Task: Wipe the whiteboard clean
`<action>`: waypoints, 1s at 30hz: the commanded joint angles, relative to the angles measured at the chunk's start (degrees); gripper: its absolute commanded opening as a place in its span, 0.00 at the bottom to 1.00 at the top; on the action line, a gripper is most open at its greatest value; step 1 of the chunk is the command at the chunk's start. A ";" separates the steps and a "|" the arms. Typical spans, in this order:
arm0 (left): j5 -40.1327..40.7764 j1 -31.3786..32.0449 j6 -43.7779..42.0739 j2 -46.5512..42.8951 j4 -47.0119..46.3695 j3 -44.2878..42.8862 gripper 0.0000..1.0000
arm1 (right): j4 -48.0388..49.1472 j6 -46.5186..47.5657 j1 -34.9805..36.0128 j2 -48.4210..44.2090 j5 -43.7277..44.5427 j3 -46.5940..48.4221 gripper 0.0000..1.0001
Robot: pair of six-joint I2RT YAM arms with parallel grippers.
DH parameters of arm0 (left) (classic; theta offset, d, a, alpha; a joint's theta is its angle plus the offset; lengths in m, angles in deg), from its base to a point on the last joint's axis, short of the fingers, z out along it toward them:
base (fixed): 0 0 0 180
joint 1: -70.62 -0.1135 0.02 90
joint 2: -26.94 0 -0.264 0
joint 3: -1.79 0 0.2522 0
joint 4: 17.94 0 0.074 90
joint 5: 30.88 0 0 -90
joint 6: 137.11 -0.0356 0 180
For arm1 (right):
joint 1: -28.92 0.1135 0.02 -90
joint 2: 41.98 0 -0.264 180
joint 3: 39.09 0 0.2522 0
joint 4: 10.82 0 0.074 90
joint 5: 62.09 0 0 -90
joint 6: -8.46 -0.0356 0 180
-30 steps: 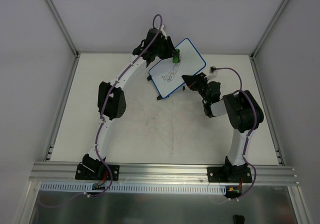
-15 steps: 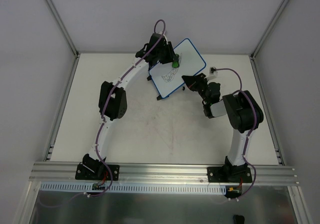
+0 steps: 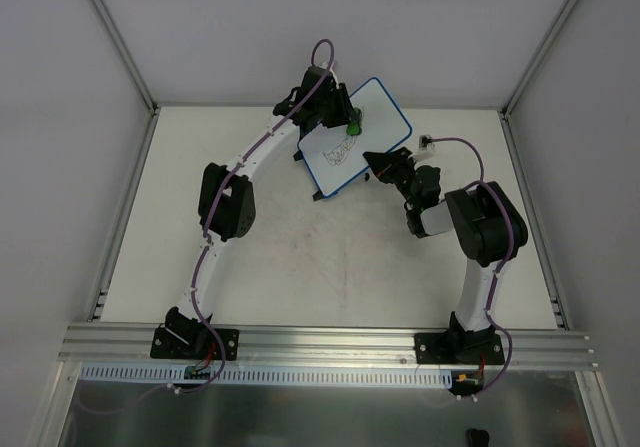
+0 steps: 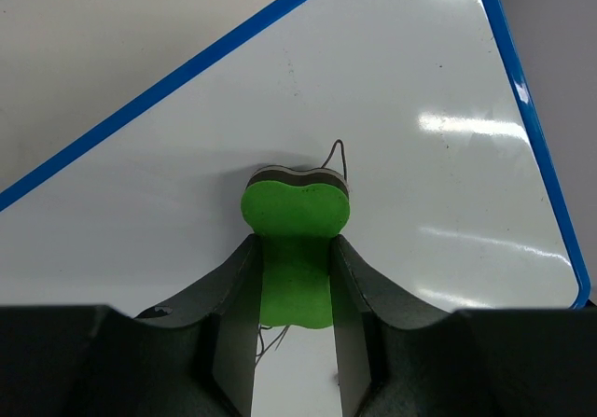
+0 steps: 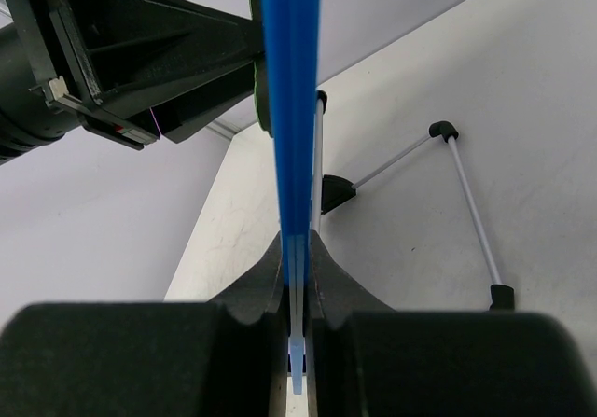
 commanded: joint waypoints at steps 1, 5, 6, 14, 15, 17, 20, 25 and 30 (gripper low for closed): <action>0.75 0.89 0.37 -3.79 -1.29 -1.54 0.00 | 6.25 1.29 3.25 -1.30 -7.26 -0.22 0.00; 2.15 0.89 0.45 -5.79 -1.29 1.42 0.00 | 6.16 0.85 3.42 -1.83 -8.05 -0.40 0.00; 2.59 0.89 0.37 -6.50 -1.29 2.40 0.00 | 6.08 0.41 3.51 -1.74 -8.23 -0.40 0.00; 6.54 0.19 0.28 -24.39 -1.63 19.77 0.00 | 6.16 -1.52 2.99 -2.01 -8.93 -0.84 0.00; 7.42 0.19 0.02 -26.79 -1.81 21.72 0.00 | 6.08 -1.78 2.90 -1.92 -9.11 -0.75 0.00; 9.10 0.19 0.01 -32.31 -1.99 26.29 0.00 | 6.08 -2.49 2.72 -1.66 -9.46 -0.58 0.00; 9.28 0.28 0.71 -37.08 -2.25 30.08 0.00 | 6.08 -2.93 2.54 -1.92 -10.07 -0.92 0.00; 9.28 0.28 0.63 -39.12 -2.16 32.03 0.00 | 6.08 -2.93 2.19 -2.71 -10.51 -2.24 0.00; 8.84 0.19 1.07 -37.01 -2.16 31.59 0.00 | 6.08 -2.23 2.28 -4.03 -10.69 -3.39 0.00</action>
